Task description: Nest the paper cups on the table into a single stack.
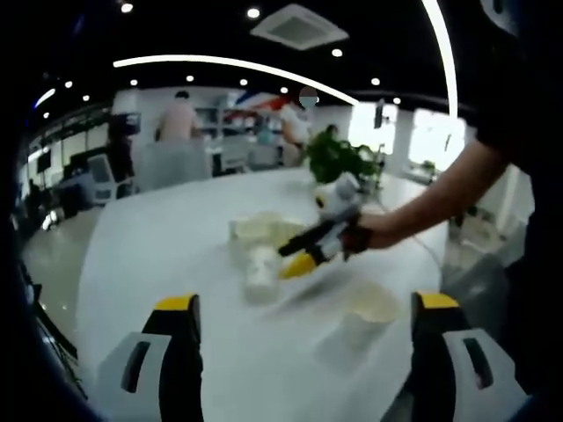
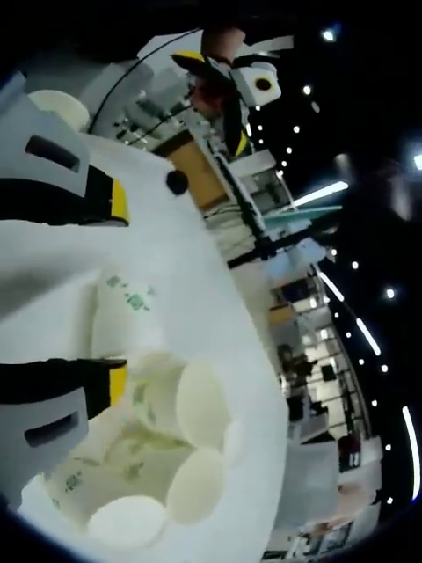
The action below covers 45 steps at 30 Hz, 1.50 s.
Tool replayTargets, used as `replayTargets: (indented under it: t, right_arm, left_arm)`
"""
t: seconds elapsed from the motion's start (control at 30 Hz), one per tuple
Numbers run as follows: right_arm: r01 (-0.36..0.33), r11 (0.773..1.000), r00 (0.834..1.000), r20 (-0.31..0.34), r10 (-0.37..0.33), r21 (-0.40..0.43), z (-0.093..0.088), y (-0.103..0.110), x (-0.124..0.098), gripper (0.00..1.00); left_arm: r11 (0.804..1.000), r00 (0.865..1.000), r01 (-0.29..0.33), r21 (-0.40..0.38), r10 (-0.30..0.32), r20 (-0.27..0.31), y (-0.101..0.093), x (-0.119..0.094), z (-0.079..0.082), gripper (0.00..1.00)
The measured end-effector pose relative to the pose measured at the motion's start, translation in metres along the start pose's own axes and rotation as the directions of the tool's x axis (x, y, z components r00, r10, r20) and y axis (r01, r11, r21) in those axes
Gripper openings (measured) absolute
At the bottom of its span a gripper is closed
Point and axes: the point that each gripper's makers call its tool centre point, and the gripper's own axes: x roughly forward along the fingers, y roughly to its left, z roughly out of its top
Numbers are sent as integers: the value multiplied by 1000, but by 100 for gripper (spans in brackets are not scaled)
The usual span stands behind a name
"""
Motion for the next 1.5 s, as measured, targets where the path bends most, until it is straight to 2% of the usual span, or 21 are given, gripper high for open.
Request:
replayTargets:
  t: [0.33,0.5,0.73,0.87,1.13,1.27,1.5]
  right_arm:
    - [-40,996,999,35,38,77,-2,9,4,42]
    - [-51,995,996,72,44,90,5,7,7,31]
    - [-73,982,992,116,53,172,9,5,13,20]
    - [-83,979,990,129,60,186,9,4,16,11]
    - [-88,973,987,149,57,215,8,4,22,6]
    - [-80,974,987,154,47,212,9,3,22,4]
    - [-110,971,984,164,75,214,12,8,21,0]
  left_arm:
    - [1000,1000,7,-13,-8,-19,-6,-2,-9,99]
    - [1000,999,9,-11,-10,-34,-10,-2,-14,99]
    - [1000,999,6,-29,-7,-40,-5,-7,-25,98]
    - [1000,999,5,4,-5,-52,-9,-8,-25,95]
    - [1000,999,9,-11,-10,-52,-7,-9,-27,96]
    - [1000,998,13,11,-12,-69,-10,-9,-28,96]
    - [1000,998,17,2,-16,-60,-9,-10,-30,96]
